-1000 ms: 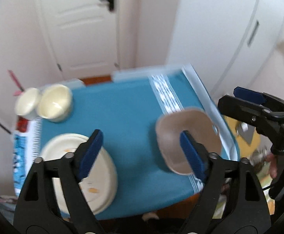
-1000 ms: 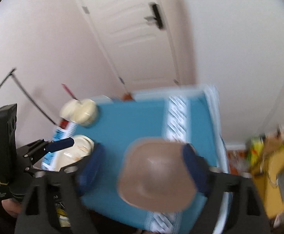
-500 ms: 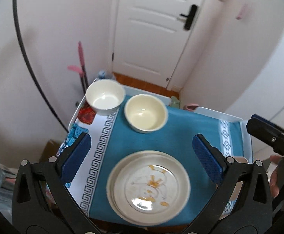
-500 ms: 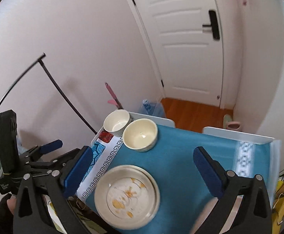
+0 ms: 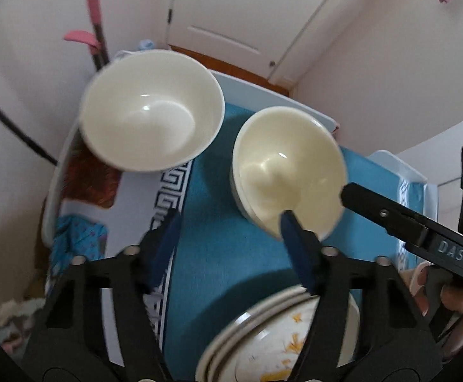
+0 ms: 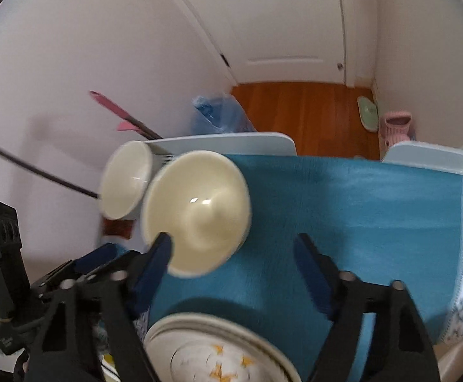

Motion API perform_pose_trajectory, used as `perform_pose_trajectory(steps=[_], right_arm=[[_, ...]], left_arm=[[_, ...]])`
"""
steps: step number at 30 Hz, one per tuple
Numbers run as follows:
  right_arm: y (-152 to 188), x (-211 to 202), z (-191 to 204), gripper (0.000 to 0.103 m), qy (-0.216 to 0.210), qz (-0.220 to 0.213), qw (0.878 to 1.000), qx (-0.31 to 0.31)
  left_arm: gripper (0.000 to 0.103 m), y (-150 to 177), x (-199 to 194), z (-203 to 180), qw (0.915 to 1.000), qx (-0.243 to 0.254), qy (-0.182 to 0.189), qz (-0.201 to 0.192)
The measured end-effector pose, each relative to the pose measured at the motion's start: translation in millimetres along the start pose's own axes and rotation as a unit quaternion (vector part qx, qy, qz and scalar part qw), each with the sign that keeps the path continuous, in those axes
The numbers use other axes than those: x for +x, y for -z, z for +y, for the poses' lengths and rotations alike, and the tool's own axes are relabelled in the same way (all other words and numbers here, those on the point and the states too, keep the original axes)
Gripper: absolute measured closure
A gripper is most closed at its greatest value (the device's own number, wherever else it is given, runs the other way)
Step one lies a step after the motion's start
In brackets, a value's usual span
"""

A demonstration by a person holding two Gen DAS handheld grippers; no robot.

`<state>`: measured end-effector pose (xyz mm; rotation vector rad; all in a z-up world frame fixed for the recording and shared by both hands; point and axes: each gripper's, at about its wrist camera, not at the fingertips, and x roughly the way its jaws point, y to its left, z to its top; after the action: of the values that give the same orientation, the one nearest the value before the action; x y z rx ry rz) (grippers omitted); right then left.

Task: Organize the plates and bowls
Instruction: 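Open both grippers and reach toward the cream duck-print bowl, then grip the rim of the cream bowl with both grippers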

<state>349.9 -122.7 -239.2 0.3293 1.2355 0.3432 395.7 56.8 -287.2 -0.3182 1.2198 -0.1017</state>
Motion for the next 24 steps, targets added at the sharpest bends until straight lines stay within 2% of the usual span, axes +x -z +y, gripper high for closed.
perform_pose_trajectory(steps=[4,5,6,9,12,24], right_arm=[[-3,26,-7,0.058,-0.009,0.011,1.0,0.025],[-3,30,-7,0.065,-0.01,0.012,1.0,0.025],[-3,32,-7,0.071,-0.009,0.014,1.0,0.024],[-3,37,-7,0.077,-0.002,0.014,1.0,0.027],[-4,37,-5,0.088,0.001,0.012,1.0,0.029],[-1,34,-4,0.089,0.008,0.001,1.0,0.027]], left_arm=[[0.052,-6,21,-4,0.9997,0.024,0.002,0.005],[0.057,-7,24,-4,0.9996,0.026,0.006,0.004],[0.068,-8,26,-5,0.9996,0.028,0.009,0.004],[0.083,-14,31,-8,0.999,0.04,0.018,0.009],[0.085,-14,33,-13,0.9983,0.058,0.008,0.005],[0.085,-17,24,-23,0.9976,0.07,0.002,-0.002]])
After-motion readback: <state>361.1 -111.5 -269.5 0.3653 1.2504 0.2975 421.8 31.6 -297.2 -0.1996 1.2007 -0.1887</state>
